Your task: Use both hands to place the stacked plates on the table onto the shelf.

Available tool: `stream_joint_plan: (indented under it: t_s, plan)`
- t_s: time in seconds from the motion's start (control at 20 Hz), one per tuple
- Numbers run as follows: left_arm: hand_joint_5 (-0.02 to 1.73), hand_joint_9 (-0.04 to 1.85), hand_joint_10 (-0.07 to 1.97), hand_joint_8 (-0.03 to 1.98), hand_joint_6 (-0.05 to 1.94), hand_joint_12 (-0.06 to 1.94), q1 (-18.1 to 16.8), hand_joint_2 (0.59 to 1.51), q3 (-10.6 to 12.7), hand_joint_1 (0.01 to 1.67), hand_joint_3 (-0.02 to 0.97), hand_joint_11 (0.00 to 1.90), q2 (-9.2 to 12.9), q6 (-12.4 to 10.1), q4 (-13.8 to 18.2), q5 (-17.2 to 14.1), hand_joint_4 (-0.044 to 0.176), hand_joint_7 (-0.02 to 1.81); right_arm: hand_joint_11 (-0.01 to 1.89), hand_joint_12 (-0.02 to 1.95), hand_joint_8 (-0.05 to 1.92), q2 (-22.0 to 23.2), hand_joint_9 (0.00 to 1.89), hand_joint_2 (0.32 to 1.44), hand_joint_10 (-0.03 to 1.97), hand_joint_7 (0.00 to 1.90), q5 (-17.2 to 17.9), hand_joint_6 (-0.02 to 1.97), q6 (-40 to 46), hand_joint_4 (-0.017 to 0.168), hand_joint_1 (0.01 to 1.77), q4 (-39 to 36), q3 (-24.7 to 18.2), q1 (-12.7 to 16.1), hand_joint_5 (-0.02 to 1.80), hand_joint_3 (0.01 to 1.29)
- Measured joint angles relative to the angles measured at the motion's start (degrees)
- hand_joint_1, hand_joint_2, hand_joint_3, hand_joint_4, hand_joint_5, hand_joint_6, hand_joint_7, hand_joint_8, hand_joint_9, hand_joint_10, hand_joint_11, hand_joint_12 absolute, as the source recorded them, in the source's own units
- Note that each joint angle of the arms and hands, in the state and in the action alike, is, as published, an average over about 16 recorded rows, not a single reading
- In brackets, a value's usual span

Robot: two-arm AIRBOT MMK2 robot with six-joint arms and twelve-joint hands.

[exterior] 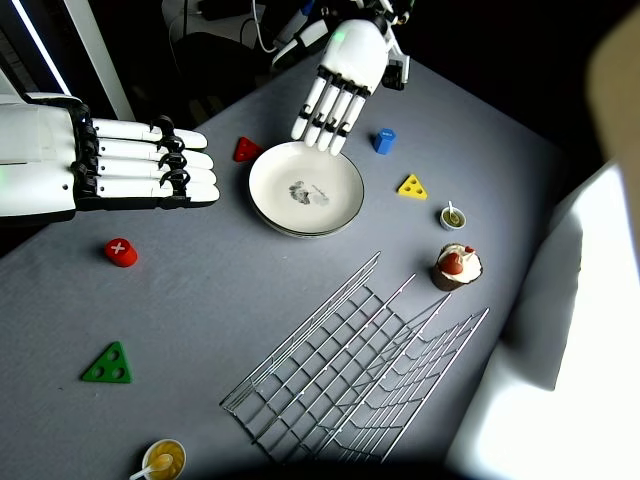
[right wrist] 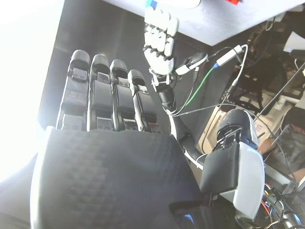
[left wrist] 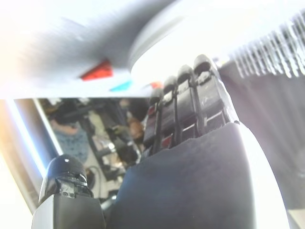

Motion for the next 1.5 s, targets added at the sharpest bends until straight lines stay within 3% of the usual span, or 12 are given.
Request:
stream_joint_plan:
  t_s: [0.7,1.25,1.5]
  plan:
    - [0.09,0.11,0.01,0.02,0.01,0.01,1.92,1.009,1.21,0.1,0.004,0.11,-2.54,0.06,-0.18,3.32,-0.001,0.12,0.17,0.02,0.0,-0.38,0.16,0.95,-0.01,0.14,-2.45,0.01,0.54,0.001,0.03,2.04,0.91,0.91,0.1,0.01]
    - [0.09,0.09,0.01,0.02,0.01,0.0,3.24,1.007,0.43,0.11,0.004,0.09,-3.1,0.28,0.1,5.75,-0.002,0.11,0.17,0.02,0.0,-0.58,0.15,0.95,-0.01,0.14,-2.67,0.01,-0.5,0.002,0.03,0.92,1.18,1.35,0.1,0.01]
    - [0.08,0.08,0.0,0.01,0.01,0.0,3.15,1.007,-0.05,0.11,0.005,0.08,-3.65,0.38,-0.02,7.34,-0.002,0.09,0.18,0.02,0.0,-1.36,0.16,0.96,-0.01,0.15,-3.63,0.01,-3.32,0.003,0.03,0.36,1.25,2.86,0.11,0.02]
